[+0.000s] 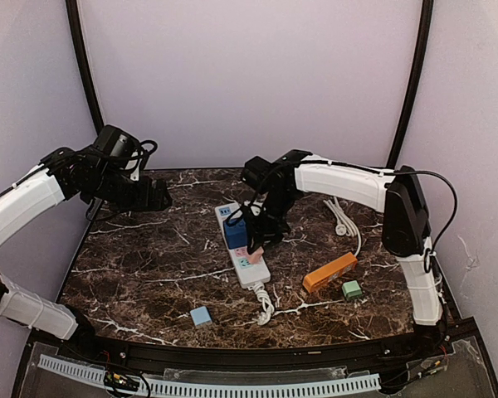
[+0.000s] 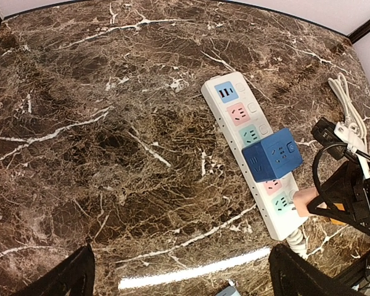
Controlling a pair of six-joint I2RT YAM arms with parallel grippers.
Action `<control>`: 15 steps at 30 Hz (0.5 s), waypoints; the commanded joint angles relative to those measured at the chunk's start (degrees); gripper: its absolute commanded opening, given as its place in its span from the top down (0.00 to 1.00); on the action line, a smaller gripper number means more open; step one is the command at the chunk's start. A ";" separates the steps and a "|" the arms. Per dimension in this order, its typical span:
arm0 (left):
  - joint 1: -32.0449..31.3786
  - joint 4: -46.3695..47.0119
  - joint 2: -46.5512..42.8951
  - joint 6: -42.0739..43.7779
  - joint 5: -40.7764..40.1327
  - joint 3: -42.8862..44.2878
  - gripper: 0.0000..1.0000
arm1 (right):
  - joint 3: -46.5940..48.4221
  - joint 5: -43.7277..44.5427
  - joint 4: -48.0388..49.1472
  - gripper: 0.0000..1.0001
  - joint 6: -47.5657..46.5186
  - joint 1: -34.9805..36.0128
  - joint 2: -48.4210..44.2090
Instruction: Insert the plug
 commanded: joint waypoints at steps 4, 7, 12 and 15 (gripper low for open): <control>0.23 -1.73 -2.06 -0.16 -0.51 0.58 0.01 | 1.91 1.73 -1.24 1.00 0.15 0.49 2.34; 0.23 -1.16 -2.50 0.08 -0.10 0.15 0.01 | 2.20 1.74 -0.91 1.00 0.52 0.49 2.69; 0.24 -0.62 -2.95 0.30 0.30 -0.21 0.01 | 3.04 1.65 -0.82 1.00 0.88 0.49 3.60; 0.25 -0.70 -2.95 0.48 0.30 -0.15 0.01 | 3.43 1.72 -0.80 1.00 0.90 0.49 3.89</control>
